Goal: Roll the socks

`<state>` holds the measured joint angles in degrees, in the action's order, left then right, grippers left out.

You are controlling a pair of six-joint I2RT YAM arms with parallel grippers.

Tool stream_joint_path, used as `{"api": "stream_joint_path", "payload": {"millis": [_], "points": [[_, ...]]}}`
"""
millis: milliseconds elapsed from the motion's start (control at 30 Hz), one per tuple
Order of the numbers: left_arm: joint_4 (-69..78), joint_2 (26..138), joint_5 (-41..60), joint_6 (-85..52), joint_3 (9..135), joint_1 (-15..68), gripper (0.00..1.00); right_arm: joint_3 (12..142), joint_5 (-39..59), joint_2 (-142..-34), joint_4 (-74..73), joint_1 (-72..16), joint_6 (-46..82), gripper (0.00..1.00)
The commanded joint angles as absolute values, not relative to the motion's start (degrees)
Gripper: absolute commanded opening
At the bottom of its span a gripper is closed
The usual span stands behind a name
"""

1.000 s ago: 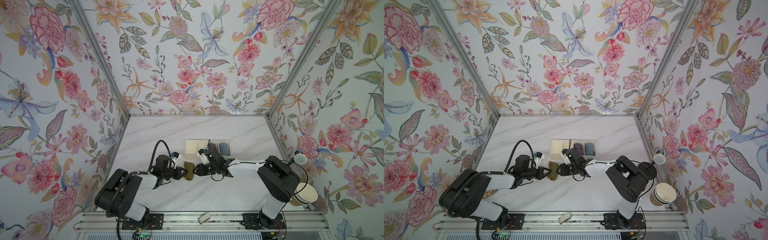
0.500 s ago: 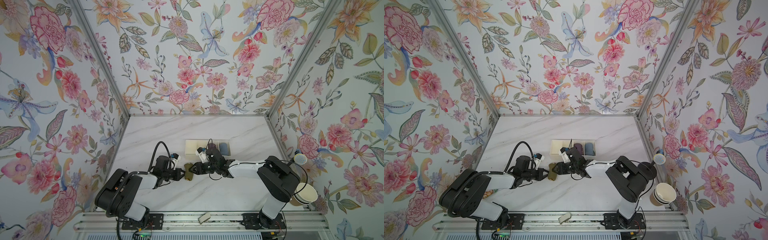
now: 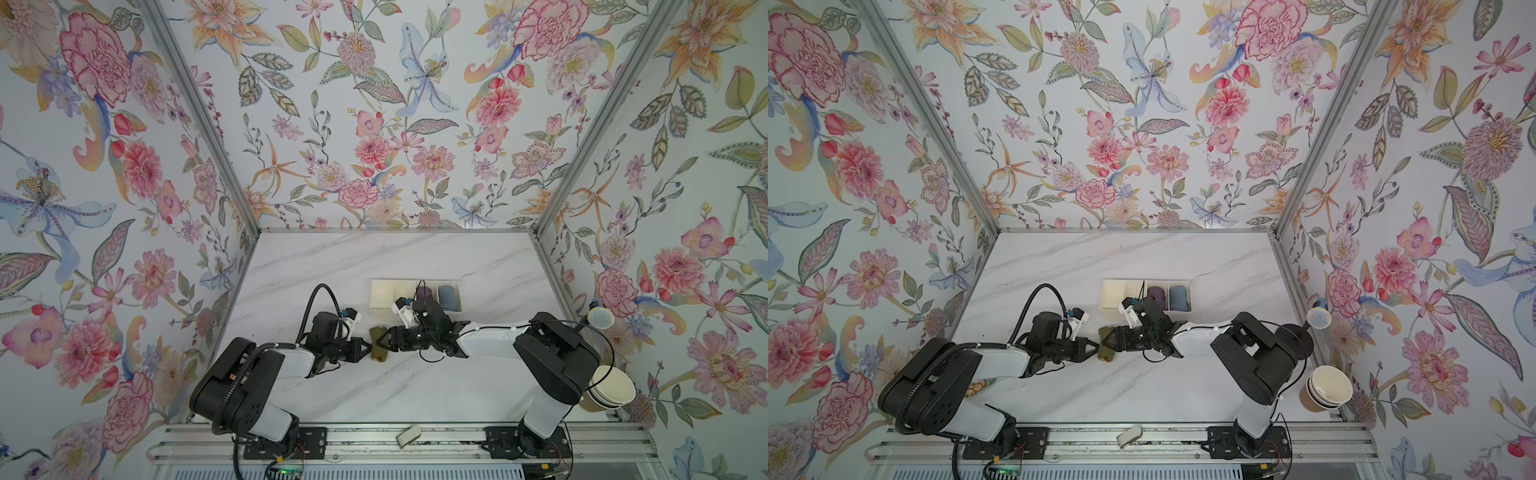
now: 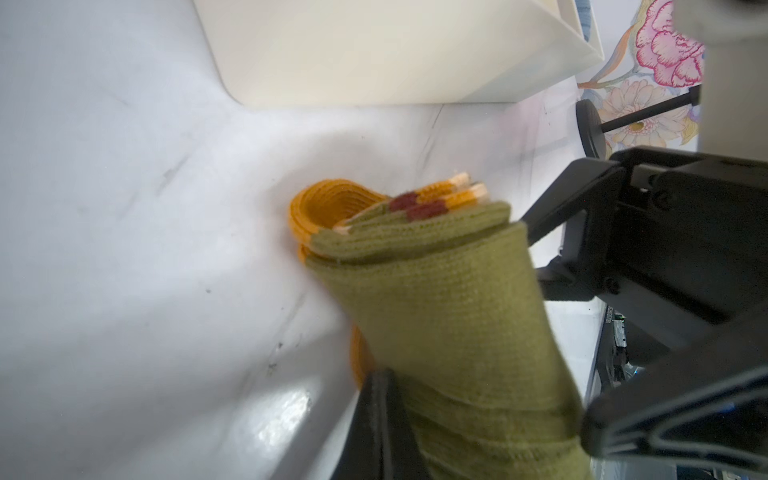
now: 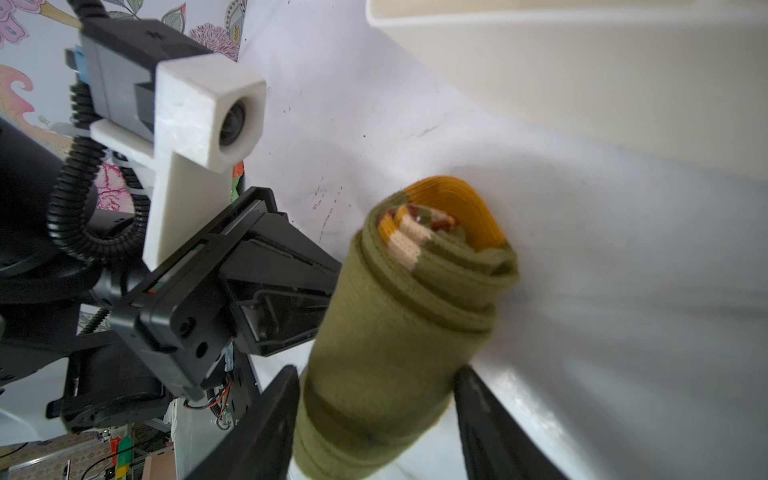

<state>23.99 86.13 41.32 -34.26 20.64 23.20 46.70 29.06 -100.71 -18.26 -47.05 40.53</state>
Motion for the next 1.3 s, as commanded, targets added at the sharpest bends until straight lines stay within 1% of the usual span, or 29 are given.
{"api": "stream_joint_path", "payload": {"millis": [0,300,667,1267], "points": [[23.2,85.9,40.5,-33.3,20.8,23.3,0.00,47.7,27.9,-99.9,-14.5,-47.3,39.0,0.63],[23.5,85.4,40.9,-33.8,21.4,23.4,0.00,51.2,24.6,-100.0,-6.2,-48.3,36.8,0.65],[19.7,82.2,40.2,-32.8,23.3,24.0,0.00,53.5,24.8,-101.2,-4.0,-48.4,37.0,0.66],[24.2,86.5,40.7,-34.2,22.5,26.1,0.00,55.8,24.3,-103.3,-0.7,-48.9,36.6,0.65]]}}
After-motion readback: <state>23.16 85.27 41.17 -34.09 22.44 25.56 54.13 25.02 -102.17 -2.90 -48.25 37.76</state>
